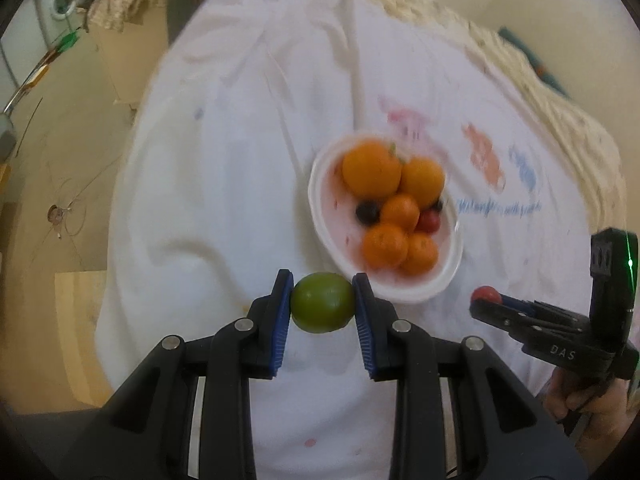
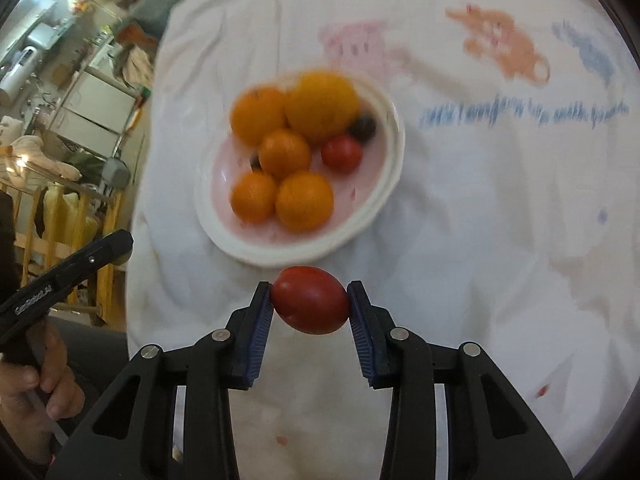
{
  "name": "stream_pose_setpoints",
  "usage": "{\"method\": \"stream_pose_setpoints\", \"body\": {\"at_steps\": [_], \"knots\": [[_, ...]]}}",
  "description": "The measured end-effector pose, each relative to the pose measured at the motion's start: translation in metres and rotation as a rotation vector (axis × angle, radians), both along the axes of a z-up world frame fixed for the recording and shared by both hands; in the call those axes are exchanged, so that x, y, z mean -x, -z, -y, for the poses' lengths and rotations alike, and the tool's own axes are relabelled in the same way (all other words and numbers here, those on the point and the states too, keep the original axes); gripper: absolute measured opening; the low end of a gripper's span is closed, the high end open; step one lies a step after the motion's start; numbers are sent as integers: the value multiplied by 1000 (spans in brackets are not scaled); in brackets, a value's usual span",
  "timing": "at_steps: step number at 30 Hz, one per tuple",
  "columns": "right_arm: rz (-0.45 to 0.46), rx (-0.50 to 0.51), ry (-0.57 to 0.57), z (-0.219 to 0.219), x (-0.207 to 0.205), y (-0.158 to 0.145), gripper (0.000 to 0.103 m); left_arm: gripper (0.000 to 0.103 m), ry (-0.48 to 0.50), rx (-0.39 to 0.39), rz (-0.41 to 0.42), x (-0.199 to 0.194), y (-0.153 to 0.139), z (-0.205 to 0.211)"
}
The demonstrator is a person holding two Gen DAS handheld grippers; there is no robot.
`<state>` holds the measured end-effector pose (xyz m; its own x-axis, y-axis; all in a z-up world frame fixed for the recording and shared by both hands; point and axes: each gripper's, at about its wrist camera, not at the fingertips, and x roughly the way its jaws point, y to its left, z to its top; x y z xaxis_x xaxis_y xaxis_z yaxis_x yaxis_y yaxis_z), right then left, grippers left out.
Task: Organize fruits
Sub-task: 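Carry the lime onto the plate with the left gripper while the right carries the tomato there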
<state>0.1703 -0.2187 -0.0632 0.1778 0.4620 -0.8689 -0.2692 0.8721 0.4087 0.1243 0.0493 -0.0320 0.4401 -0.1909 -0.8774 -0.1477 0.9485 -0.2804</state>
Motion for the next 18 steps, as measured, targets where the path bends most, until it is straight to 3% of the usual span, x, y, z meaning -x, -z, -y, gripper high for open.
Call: {"method": "stream_pose_setpoints", "body": {"at_steps": [8,13,18], "knots": [[67,-28,-16,-14,-40,-16,40,26,5,1,-4,-41,-10,0],[64,-55,4,-14,-57,-6,40,26,33,-32,-40,-69,11,15],[41,-71,6,-13,-64,11,40,26,47,20,-36,-81,36,23]]}}
